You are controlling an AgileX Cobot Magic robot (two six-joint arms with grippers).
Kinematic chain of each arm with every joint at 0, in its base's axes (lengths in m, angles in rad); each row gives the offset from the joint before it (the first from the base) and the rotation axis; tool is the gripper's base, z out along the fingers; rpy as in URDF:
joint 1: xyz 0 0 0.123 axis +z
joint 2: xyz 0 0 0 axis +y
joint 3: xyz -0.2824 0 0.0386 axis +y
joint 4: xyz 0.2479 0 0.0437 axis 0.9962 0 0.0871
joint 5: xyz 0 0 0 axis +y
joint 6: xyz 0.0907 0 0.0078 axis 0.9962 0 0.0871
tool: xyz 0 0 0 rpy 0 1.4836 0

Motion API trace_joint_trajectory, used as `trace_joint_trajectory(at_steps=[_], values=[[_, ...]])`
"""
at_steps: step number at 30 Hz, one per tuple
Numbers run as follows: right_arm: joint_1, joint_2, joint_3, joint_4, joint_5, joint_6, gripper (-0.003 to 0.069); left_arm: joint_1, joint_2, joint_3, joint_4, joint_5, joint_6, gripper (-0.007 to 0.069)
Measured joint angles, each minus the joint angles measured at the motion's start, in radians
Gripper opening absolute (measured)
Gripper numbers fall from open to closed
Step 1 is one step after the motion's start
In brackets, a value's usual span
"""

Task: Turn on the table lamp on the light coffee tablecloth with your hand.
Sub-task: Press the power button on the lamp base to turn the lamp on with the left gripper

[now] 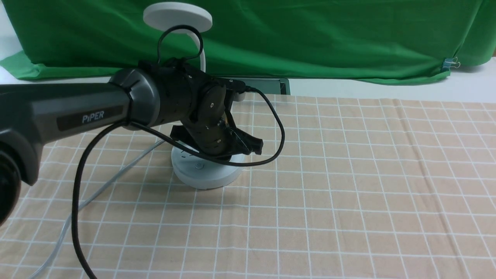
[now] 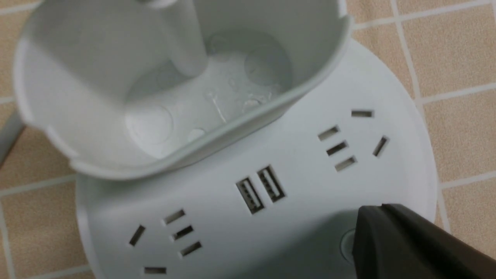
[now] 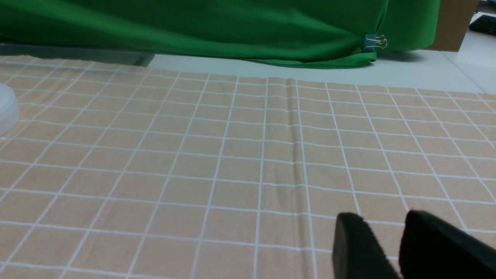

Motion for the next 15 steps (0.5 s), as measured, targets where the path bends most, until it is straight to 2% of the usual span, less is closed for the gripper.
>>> trace_joint_trajectory(at_steps=[15], values=[[0.0, 0.0, 0.0, 0.0, 0.0, 0.0, 0.0241, 0.0, 0.006, 0.0, 0.0, 0.006, 0.001, 0.0]])
